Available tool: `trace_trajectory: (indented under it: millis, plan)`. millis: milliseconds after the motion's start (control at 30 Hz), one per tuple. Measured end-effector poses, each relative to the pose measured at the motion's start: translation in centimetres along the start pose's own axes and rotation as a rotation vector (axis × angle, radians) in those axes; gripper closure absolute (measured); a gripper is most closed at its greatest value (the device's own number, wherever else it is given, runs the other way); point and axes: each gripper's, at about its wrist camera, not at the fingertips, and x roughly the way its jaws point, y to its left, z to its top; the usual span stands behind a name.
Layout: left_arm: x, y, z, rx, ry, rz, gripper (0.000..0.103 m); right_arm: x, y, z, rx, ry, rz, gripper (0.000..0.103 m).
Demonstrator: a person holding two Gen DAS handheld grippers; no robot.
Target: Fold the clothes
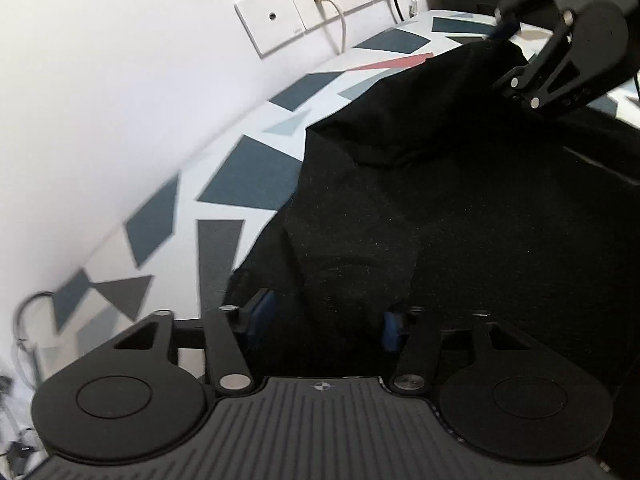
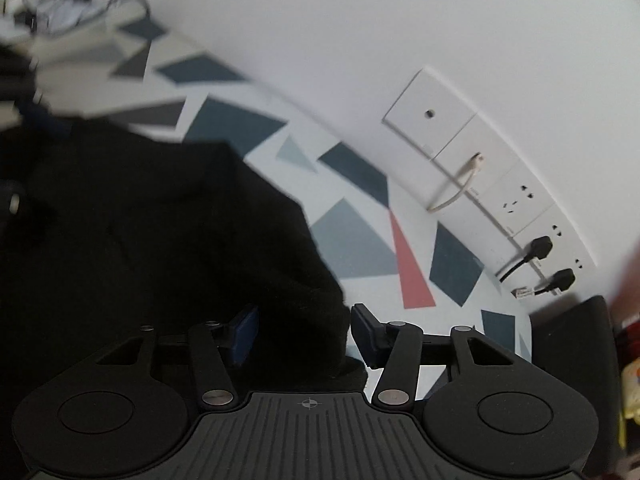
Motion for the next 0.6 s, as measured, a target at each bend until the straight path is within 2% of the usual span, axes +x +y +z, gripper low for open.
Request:
trace_trajectory:
  millis: [33,67,167,233,300,367,400,433,467,500,533,600]
  plan:
    - [0.0,0.7,0.0,-0.032,-0.004,-0.029,0.092,0.5,0.7,0.0,-0.023,0.014,-0.019,0.084]
    - [-0.2,1.5,0.1,-0.073,-0.016,-0.059,0.093,0.9,1.3,0.0,-0.046,0.027,-0.038,0.097]
    - [-1.0,4.0,0.9,-0.173,-0.050,-0.122,0.096,0.7,-0.7,-0.1,0.114,0.001,0.086,0.097]
    - [-1.4,5.3,1.7,-0.196,-0.068,-0.139,0.096,0.5,-2.3,0.3,0.165,-0.018,0.165,0.097]
    - [-1.3,7.1,3.3,-0.189,-0.098,-0.083,0.096,0.8,-4.4,1.3,0.208,-0.058,0.241,0.097]
    - [-0.2,9.8,5.2,-0.236,-0.134,0.054,0.094,2.0,-7.4,3.0,0.286,-0.132,0.234,0.097]
    - [0.7,11.3,6.2,-0.286,-0.142,0.150,0.086,2.9,-9.1,3.8,0.357,-0.179,0.189,0.097]
    - [1.5,12.6,7.1,-0.337,-0.141,0.236,0.058,4.0,-10.8,4.7,0.432,-0.228,0.137,0.090]
    - [2.1,13.4,7.8,-0.375,-0.137,0.288,0.039,4.7,-11.7,4.9,0.488,-0.240,0.107,0.067]
    - [2.2,13.7,8.1,-0.389,-0.144,0.305,0.012,5.5,-12.4,5.0,0.541,-0.246,0.082,0.056]
    - [2.2,13.7,8.3,-0.394,-0.158,0.309,0.010,6.2,-13.1,5.2,0.594,-0.251,0.055,0.051]
    - [2.2,13.3,7.5,-0.399,-0.146,0.298,0.010,7.7,-14.5,5.4,0.700,-0.263,0.003,0.055]
